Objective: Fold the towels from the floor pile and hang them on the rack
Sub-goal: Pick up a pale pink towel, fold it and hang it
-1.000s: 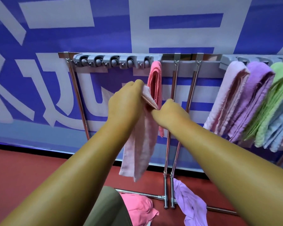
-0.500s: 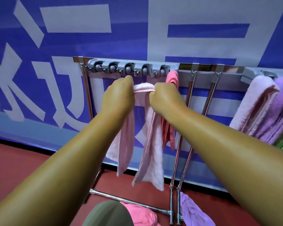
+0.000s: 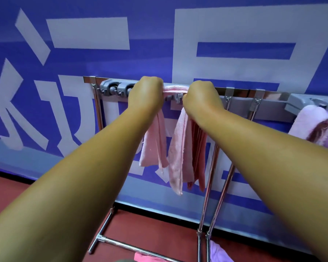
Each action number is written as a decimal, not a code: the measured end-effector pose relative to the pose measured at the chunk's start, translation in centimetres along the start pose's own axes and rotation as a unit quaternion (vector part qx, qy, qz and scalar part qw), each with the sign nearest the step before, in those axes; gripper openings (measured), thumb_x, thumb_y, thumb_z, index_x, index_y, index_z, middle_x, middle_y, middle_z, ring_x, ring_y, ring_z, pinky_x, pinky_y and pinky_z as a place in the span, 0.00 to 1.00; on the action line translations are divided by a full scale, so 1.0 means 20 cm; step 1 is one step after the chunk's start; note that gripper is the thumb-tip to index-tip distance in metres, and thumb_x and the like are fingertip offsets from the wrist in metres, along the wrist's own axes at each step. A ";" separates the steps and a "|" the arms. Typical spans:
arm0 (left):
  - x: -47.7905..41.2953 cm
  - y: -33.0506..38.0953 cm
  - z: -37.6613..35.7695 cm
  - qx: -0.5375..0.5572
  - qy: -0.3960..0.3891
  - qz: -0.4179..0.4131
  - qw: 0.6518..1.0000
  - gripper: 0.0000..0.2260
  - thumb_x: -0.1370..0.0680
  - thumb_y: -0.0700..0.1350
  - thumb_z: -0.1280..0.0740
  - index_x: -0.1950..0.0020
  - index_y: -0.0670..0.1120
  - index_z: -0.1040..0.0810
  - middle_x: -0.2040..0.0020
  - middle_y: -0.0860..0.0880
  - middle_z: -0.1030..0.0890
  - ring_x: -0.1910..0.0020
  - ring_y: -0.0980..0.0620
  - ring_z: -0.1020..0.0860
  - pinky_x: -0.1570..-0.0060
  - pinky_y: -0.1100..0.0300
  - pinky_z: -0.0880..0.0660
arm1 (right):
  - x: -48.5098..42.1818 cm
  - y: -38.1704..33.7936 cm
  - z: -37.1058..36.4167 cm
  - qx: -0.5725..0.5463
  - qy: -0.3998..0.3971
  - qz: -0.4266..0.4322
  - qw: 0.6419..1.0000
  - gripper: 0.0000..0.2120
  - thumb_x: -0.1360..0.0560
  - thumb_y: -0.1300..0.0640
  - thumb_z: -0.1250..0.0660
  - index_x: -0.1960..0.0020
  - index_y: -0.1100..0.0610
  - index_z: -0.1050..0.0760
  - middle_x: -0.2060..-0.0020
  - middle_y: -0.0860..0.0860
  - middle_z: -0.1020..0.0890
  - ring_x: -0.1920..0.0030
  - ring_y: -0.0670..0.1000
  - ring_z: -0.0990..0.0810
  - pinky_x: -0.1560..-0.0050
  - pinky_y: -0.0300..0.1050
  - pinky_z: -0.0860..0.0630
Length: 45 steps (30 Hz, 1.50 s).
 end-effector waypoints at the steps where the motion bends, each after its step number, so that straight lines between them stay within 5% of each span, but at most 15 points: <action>1: -0.02 0.00 -0.01 0.010 0.002 0.001 1.000 0.04 0.23 0.37 0.33 0.51 0.44 0.21 0.61 0.45 0.26 0.60 0.37 0.23 0.64 0.52 0.30 | -0.02 -0.01 0.00 0.004 0.005 0.004 1.000 0.13 0.19 0.65 0.37 0.62 0.58 0.34 0.52 0.57 0.25 0.56 0.60 0.27 0.55 0.49 0.28; 9: -0.07 0.02 -0.16 0.069 0.008 0.037 0.997 0.04 0.22 0.37 0.36 0.49 0.44 0.24 0.58 0.46 0.25 0.57 0.39 0.24 0.65 0.52 0.33 | -0.12 0.01 -0.07 0.039 0.003 0.014 0.999 0.05 0.20 0.66 0.37 0.51 0.57 0.25 0.52 0.57 0.26 0.53 0.62 0.24 0.55 0.49 0.28; 15: 0.00 0.07 -0.31 0.050 -0.022 0.006 0.998 0.09 0.21 0.38 0.37 0.45 0.48 0.21 0.56 0.47 0.28 0.56 0.40 0.25 0.63 0.52 0.31 | -0.13 0.10 -0.15 0.125 -0.032 0.007 0.992 0.14 0.21 0.63 0.35 0.37 0.56 0.20 0.39 0.58 0.19 0.41 0.63 0.18 0.53 0.51 0.25; 22: -0.02 0.05 -0.36 0.008 -0.049 0.017 0.999 0.11 0.19 0.40 0.37 0.42 0.50 0.20 0.55 0.47 0.28 0.57 0.40 0.26 0.63 0.51 0.30 | -0.11 0.05 -0.23 0.186 -0.060 0.038 0.980 0.19 0.22 0.64 0.33 0.32 0.58 0.22 0.36 0.57 0.21 0.40 0.63 0.18 0.52 0.54 0.22; 29: 0.04 0.05 -0.42 0.014 -0.080 0.040 0.996 0.08 0.20 0.42 0.37 0.45 0.51 0.20 0.50 0.46 0.21 0.56 0.40 0.25 0.62 0.51 0.29 | -0.10 0.07 -0.31 0.169 -0.078 0.034 0.982 0.18 0.21 0.63 0.34 0.31 0.57 0.23 0.37 0.56 0.22 0.33 0.63 0.24 0.43 0.59 0.19; 33: 0.15 0.03 -0.48 0.065 -0.089 0.061 0.992 0.07 0.23 0.45 0.37 0.50 0.50 0.20 0.53 0.48 0.20 0.56 0.40 0.23 0.60 0.53 0.30 | -0.05 0.08 -0.37 0.149 -0.074 0.047 0.985 0.17 0.18 0.60 0.35 0.30 0.56 0.24 0.56 0.52 0.28 0.34 0.60 0.24 0.44 0.52 0.21; 37: 0.29 -0.01 -0.60 0.096 -0.114 0.081 0.986 0.04 0.25 0.45 0.36 0.56 0.49 0.22 0.58 0.48 0.19 0.58 0.39 0.21 0.64 0.55 0.30 | 0.08 0.13 -0.48 0.078 -0.101 0.043 0.991 0.11 0.19 0.54 0.34 0.41 0.58 0.19 0.43 0.57 0.19 0.46 0.61 0.18 0.56 0.48 0.26; 45: 0.48 -0.09 -0.80 0.113 -0.130 0.106 0.979 0.09 0.24 0.43 0.36 0.64 0.50 0.30 0.64 0.51 0.23 0.65 0.46 0.25 0.70 0.59 0.36 | 0.24 0.30 -0.78 0.042 -0.155 -0.033 0.986 0.10 0.18 0.58 0.37 0.43 0.58 0.19 0.45 0.58 0.18 0.48 0.64 0.18 0.55 0.51 0.24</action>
Point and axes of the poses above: each hand's wrist, its own x-axis away from the middle knuckle, its own z-axis out of the back of the hand, y = z × x, the point moved 9 cm from there along -x, towards the middle knuckle
